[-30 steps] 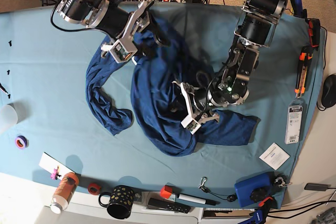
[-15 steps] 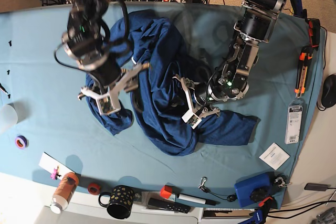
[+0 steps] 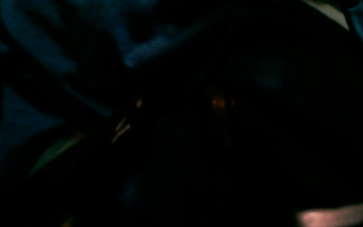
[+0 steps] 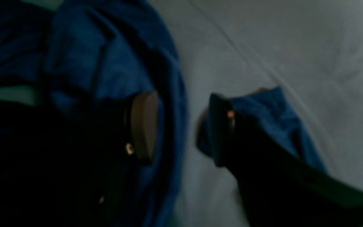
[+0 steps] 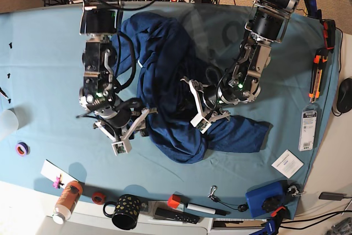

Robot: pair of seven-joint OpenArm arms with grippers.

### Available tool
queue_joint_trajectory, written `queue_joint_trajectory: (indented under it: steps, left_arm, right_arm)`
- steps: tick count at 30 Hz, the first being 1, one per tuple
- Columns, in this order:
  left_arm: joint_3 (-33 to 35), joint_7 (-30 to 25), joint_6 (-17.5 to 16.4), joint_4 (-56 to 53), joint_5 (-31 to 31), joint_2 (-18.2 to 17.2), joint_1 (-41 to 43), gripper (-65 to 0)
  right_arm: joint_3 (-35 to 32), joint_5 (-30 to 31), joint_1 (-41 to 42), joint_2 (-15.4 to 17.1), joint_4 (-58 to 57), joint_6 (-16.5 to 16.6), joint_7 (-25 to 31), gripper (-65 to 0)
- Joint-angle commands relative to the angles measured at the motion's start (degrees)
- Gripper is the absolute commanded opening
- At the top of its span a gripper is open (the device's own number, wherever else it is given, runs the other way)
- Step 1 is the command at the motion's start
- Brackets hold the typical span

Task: Layout the t-shirt on the table in an organized manner, then fold the t-shirt properly
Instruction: 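Lift the shirt with the right gripper and shake it out, then lift the shirt with both grippers and spread it over the table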

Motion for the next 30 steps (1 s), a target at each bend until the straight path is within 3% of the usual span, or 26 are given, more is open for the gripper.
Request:
queue_joint_trajectory:
  steps: [1, 4, 9, 11, 14, 15, 17, 21, 24, 26, 30]
  left_arm:
    - [-0.11, -0.20, -0.28, 0.74, -0.20, 0.13, -1.01, -40.5]
    - [-0.11, -0.20, -0.28, 0.74, -0.22, 0.13, -0.98, -40.5]
    - [-0.11, -1.22, -0.26, 0.74, -0.22, 0.13, -1.01, -40.5]
    - [-0.11, -1.22, -0.28, 0.74, -0.22, 0.13, -1.01, -40.5]
    - [-0.11, -1.22, -0.28, 0.74, -0.22, 0.13, -0.98, -40.5]
    - [-0.11, -1.25, -0.28, 0.74, -0.24, 0.15, -0.98, -40.5]
    - [-0.11, -2.23, -0.26, 0.76, -0.37, 0.13, -1.01, -40.5]
    - [-1.64, -5.79, -0.24, 0.83, -0.39, 0.28, -0.98, -40.5]
    - [-5.57, -5.75, -0.28, 2.08, -0.46, 0.26, -0.98, -40.5]
    - [-9.18, -5.60, -0.28, 3.54, -0.87, 0.24, -0.96, -40.5]
    - [-16.65, -2.38, -0.33, 6.43, -7.72, 0.09, -0.96, -40.5]
  right_arm:
    - [0.13, -1.29, 1.90, 0.11, -0.33, -0.98, 1.64, -38.6]
    - [0.11, -1.49, 2.45, 0.09, -3.61, -1.05, 1.60, -38.6]
    - [0.07, 3.54, 1.57, 0.07, -6.51, 2.51, 1.36, -39.7]
    - [0.07, 3.63, 1.49, 0.07, -7.43, 3.02, 1.27, -46.9]
    - [0.07, 3.65, 1.46, 0.07, -8.13, 2.99, 1.07, -64.0]
    - [0.07, 3.93, 1.49, 0.07, -8.13, 2.99, 1.07, -65.0]
    - [0.07, 7.45, 1.57, 0.07, -8.04, 3.72, 1.07, -65.0]
    - [0.07, 18.69, 1.49, -0.98, -5.11, 12.28, -3.13, -65.0]
    - [0.07, 23.08, 1.46, -3.30, -1.20, 15.87, -7.08, -65.0]
    - [0.07, 25.07, 1.46, -4.52, 0.96, 17.27, -8.39, -65.0]
    - [-0.11, 28.79, 1.44, -5.95, 2.36, 18.93, -11.45, -65.0]
